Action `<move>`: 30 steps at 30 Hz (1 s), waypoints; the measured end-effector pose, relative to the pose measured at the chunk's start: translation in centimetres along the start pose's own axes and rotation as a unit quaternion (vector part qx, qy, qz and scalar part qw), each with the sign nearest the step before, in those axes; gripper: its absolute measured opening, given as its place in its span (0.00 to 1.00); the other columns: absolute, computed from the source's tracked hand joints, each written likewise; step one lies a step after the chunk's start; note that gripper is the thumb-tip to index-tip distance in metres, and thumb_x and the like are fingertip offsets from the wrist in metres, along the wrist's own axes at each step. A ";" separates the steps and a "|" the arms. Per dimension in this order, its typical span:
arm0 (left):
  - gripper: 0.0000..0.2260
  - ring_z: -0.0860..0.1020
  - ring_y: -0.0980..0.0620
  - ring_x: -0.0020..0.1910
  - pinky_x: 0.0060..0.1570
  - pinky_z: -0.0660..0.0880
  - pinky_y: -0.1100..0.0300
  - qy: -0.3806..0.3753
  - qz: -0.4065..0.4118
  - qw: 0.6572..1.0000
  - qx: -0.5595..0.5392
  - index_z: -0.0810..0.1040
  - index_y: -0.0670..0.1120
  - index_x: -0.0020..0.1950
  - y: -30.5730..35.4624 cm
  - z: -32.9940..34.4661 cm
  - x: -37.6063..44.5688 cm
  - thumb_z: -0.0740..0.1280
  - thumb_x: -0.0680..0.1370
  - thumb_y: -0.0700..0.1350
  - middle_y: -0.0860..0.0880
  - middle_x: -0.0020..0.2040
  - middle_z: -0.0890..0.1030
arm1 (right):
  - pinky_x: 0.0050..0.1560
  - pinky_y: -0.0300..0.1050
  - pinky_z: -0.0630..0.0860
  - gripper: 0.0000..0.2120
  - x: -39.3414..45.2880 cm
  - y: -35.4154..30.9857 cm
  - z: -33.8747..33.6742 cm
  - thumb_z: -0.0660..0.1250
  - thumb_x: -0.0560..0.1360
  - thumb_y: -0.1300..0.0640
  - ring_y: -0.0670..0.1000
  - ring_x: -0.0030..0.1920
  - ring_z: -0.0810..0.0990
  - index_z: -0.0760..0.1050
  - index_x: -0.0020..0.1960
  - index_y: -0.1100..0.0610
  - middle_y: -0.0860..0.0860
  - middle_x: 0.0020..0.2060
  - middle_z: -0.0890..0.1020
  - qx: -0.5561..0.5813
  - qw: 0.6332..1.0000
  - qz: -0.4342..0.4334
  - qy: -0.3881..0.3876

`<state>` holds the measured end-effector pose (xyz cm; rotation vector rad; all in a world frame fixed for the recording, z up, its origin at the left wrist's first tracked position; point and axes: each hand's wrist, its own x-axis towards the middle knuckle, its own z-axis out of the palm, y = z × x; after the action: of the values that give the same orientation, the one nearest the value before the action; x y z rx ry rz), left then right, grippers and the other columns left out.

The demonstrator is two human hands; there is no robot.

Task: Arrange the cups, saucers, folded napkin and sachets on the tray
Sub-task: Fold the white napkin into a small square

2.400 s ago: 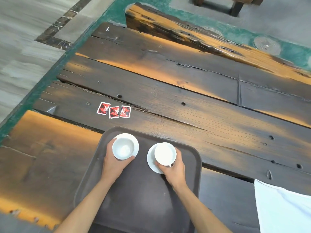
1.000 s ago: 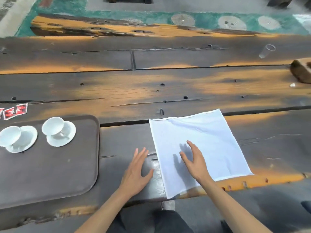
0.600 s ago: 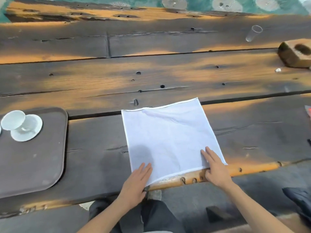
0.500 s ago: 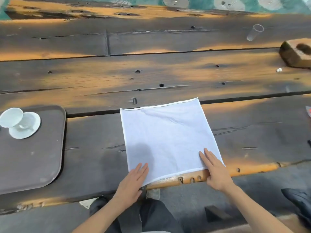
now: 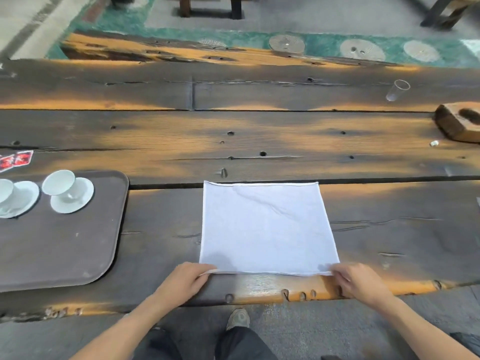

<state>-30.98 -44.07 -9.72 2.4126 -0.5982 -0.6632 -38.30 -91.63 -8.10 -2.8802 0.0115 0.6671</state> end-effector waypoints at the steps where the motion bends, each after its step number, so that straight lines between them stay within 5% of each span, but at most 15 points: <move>1: 0.13 0.82 0.62 0.55 0.55 0.72 0.73 0.031 -0.008 0.999 -0.015 0.83 0.56 0.63 0.0 -1.7 0.1 0.63 0.83 0.46 0.61 0.57 0.85 | 0.48 0.48 0.78 0.09 0.6 -0.4 -1.3 0.65 0.82 0.52 0.53 0.53 0.86 0.83 0.58 0.47 0.45 0.51 0.88 0.029 0.999 0.003 0.031; 7: 0.09 0.83 0.66 0.51 0.53 0.77 0.63 0.203 -0.011 0.973 -0.110 0.88 0.53 0.54 1.4 -15.9 1.1 0.72 0.79 0.42 0.68 0.48 0.85 | 0.43 0.43 0.78 0.06 4.9 -4.7 -13.2 0.74 0.76 0.49 0.46 0.42 0.84 0.84 0.45 0.51 0.43 0.40 0.87 0.213 0.958 -0.030 0.191; 12: 0.08 0.83 0.58 0.49 0.49 0.76 0.68 0.304 0.022 0.950 -0.071 0.88 0.46 0.54 3.7 -27.4 1.6 0.74 0.76 0.39 0.50 0.50 0.88 | 0.39 0.44 0.71 0.09 7.7 -8.5 -23.6 0.80 0.71 0.53 0.45 0.35 0.75 0.81 0.38 0.54 0.47 0.34 0.83 0.327 0.900 -0.069 0.282; 15: 0.07 0.83 0.62 0.47 0.49 0.77 0.69 0.354 0.042 0.932 -0.061 0.88 0.46 0.53 5.8 -32.5 1.3 0.75 0.76 0.39 0.50 0.49 0.88 | 0.33 0.31 0.69 0.10 8.2 -10.8 -28.5 0.80 0.71 0.59 0.39 0.31 0.74 0.81 0.41 0.63 0.52 0.34 0.81 0.365 0.870 -0.113 0.311; 19: 0.07 0.82 0.70 0.44 0.45 0.75 0.74 0.391 0.063 0.916 -0.063 0.88 0.51 0.50 7.7 -37.2 0.1 0.75 0.76 0.40 0.56 0.46 0.88 | 0.26 0.29 0.67 0.09 8.1 -12.5 -32.4 0.79 0.72 0.61 0.38 0.26 0.72 0.78 0.42 0.61 0.43 0.29 0.80 0.425 0.830 -0.149 0.328; 23: 0.08 0.83 0.66 0.46 0.46 0.78 0.70 0.412 0.086 0.905 -0.057 0.88 0.54 0.48 8.4 -39.0 -1.4 0.75 0.75 0.40 0.63 0.44 0.87 | 0.28 0.31 0.71 0.08 7.9 -12.8 -33.9 0.79 0.72 0.59 0.39 0.30 0.74 0.80 0.41 0.54 0.41 0.31 0.81 0.447 0.812 -0.178 0.330; 30: 0.05 0.86 0.55 0.49 0.52 0.80 0.55 0.395 0.051 0.916 -0.044 0.89 0.49 0.49 6.7 -38.9 -1.3 0.76 0.75 0.41 0.54 0.45 0.89 | 0.35 0.29 0.74 0.03 8.9 -12.7 -34.2 0.79 0.73 0.57 0.40 0.35 0.79 0.86 0.45 0.52 0.45 0.36 0.87 0.439 0.822 -0.187 0.310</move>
<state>-11.55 -32.95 22.82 2.2761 -0.3272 0.3370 -14.80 -84.99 20.46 -1.9643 -0.1212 -0.3204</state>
